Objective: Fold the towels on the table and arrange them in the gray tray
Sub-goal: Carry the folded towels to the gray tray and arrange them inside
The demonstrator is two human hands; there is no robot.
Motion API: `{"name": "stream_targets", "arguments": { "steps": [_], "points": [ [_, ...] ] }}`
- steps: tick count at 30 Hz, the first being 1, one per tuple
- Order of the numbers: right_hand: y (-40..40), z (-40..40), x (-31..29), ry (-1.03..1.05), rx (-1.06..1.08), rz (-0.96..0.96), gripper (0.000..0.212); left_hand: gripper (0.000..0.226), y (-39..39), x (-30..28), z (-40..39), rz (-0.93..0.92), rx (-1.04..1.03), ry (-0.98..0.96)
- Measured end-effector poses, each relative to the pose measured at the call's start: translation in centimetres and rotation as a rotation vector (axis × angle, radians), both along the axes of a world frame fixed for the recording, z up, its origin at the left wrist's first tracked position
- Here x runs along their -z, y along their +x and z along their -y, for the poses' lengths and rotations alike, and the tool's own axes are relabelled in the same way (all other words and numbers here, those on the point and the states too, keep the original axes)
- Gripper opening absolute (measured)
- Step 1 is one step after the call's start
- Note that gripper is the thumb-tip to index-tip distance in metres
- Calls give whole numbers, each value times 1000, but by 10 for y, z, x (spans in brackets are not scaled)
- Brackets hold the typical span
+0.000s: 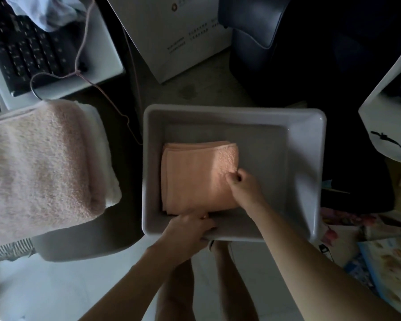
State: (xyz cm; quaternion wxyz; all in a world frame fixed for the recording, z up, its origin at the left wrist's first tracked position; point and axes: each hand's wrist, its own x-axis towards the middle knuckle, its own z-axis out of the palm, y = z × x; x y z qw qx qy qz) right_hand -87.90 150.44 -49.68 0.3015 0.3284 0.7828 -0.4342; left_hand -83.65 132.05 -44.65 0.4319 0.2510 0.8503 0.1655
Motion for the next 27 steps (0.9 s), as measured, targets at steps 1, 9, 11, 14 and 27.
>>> {"name": "stream_targets", "arguments": {
  "steps": [1, 9, 11, 14, 27],
  "points": [
    [-3, 0, -2, -7, -6, -1, 26, 45, 0, 0, -2, -9, -28, 15],
    [-13, -7, -2, 10, -137, 58, 20, 47, 3, 3, -18, -48, -168, 68],
    [-11, -8, 0, 25, -126, 95, 22, 45, 6, 2, -17, -59, -177, 41],
    [-2, -6, -10, 81, -71, 87, 43, 43, 5, -5, -20, -53, -154, -20],
    [-73, 188, -181, -361, -413, -139, 51, 38, -89, -162, 206, -769, -1329, 34]
  ]
}}
